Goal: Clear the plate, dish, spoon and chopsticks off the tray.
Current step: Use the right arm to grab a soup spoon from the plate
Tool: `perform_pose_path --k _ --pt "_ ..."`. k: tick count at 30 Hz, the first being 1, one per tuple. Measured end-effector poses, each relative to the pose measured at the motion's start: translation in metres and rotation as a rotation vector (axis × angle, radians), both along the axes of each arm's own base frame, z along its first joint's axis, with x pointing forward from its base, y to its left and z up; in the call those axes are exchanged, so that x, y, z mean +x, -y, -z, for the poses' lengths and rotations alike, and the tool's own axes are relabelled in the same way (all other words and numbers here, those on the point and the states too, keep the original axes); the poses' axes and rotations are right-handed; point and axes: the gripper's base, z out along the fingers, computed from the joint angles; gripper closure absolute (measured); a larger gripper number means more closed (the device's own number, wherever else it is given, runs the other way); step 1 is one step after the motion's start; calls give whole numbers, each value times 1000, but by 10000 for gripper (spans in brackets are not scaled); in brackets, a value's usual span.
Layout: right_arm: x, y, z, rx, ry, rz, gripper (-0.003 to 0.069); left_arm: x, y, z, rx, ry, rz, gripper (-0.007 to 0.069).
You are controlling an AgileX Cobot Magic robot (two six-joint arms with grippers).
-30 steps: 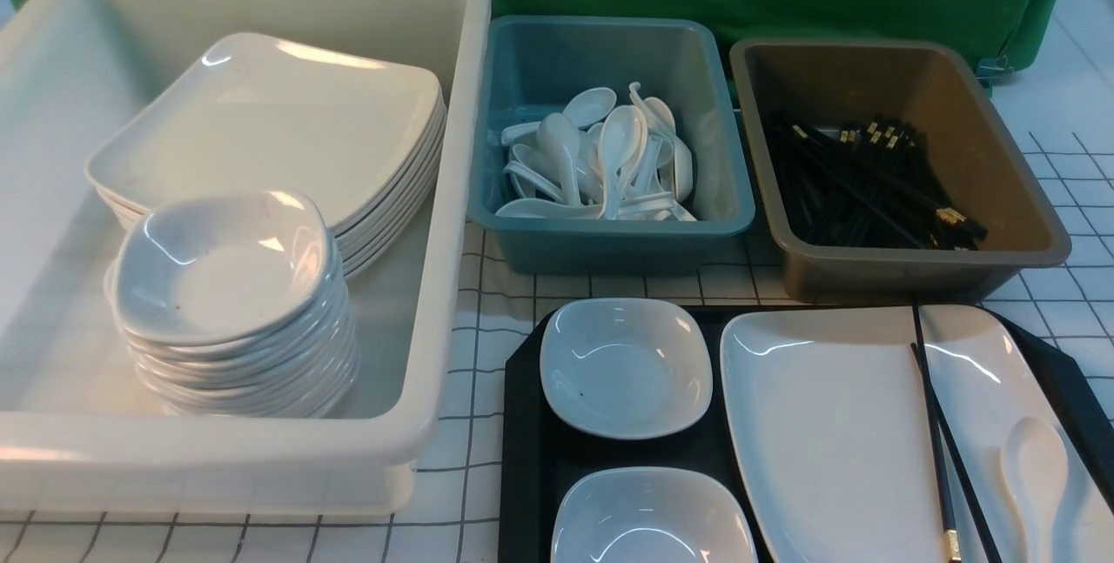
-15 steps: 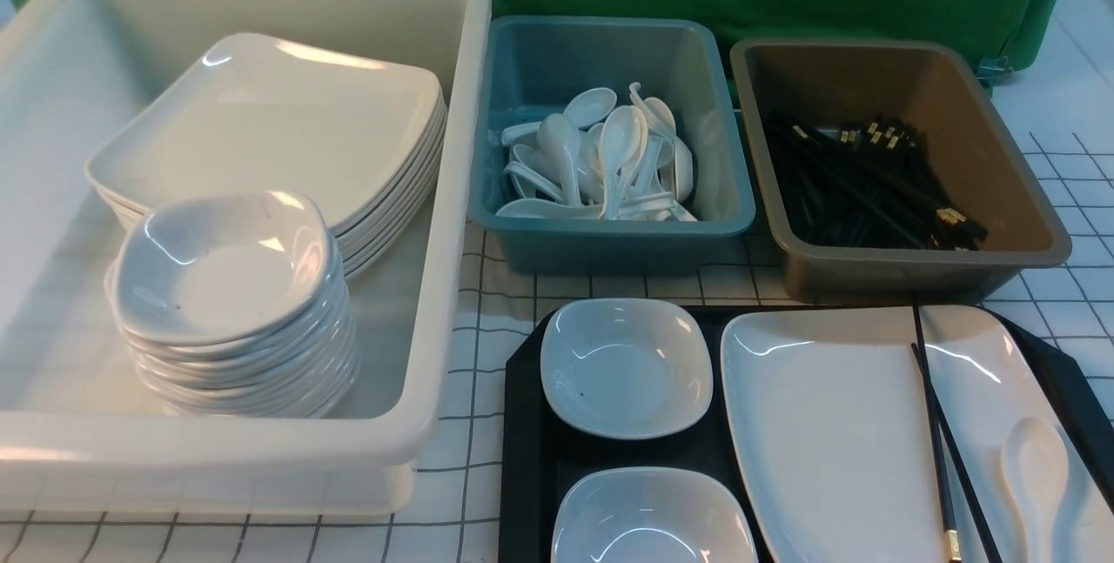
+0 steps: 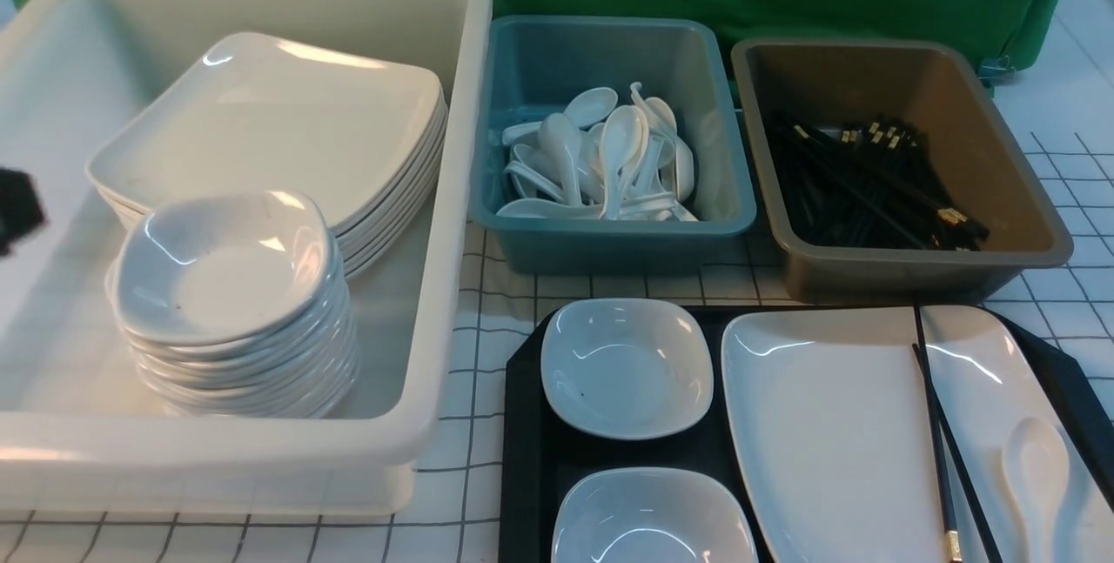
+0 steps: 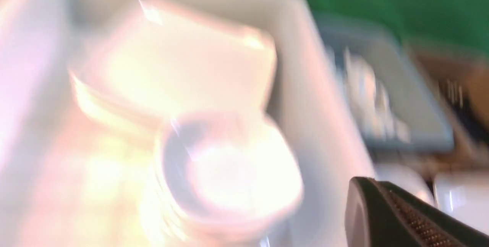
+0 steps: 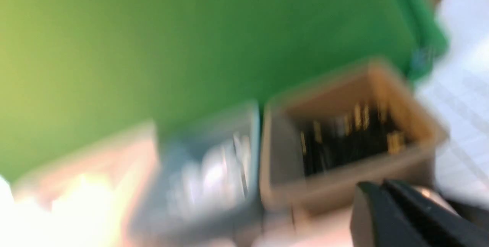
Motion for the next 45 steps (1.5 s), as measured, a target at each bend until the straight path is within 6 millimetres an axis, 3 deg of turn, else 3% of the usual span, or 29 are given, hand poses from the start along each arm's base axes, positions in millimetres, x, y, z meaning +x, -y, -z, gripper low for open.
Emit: perform_pose_path --k 1,4,5,6,9,13,17,22,24,25,26,30,37,45 --pt "6 -4 -12 -59 -101 -51 646 11 3 10 5 -90 54 620" --pt "28 -11 -23 -210 -433 -160 633 27 7 27 20 -227 128 622" --pt "30 -12 -24 -218 -455 -163 631 28 7 28 19 -231 128 624" --pt "44 -12 -22 -301 -632 -188 613 32 7 32 27 -255 151 629" --pt "67 -7 -22 -424 -833 -182 573 34 16 31 21 -241 207 634" --pt "94 -6 -12 -498 -1000 -179 499 31 38 27 -14 -196 319 636" --pt "121 -10 13 -510 -1145 -207 337 22 86 29 5 -153 559 636" --pt "144 -14 39 -510 -1221 -225 230 10 150 41 87 -150 833 637" --pt "151 -15 47 -509 -1240 -230 221 6 178 46 136 -168 922 637" --pt "153 -15 49 -509 -1239 -231 219 7 179 46 138 -171 922 637" --pt "157 -16 55 -509 -1249 -232 217 6 199 49 173 -182 966 637" --pt "172 -18 75 -507 -1270 -235 216 19 245 47 255 -163 1019 637" --pt "186 -21 103 -490 -1331 -223 216 43 282 50 321 -149 1050 637" --pt "194 -22 120 -481 -1388 -219 226 44 285 54 344 -172 1061 633"
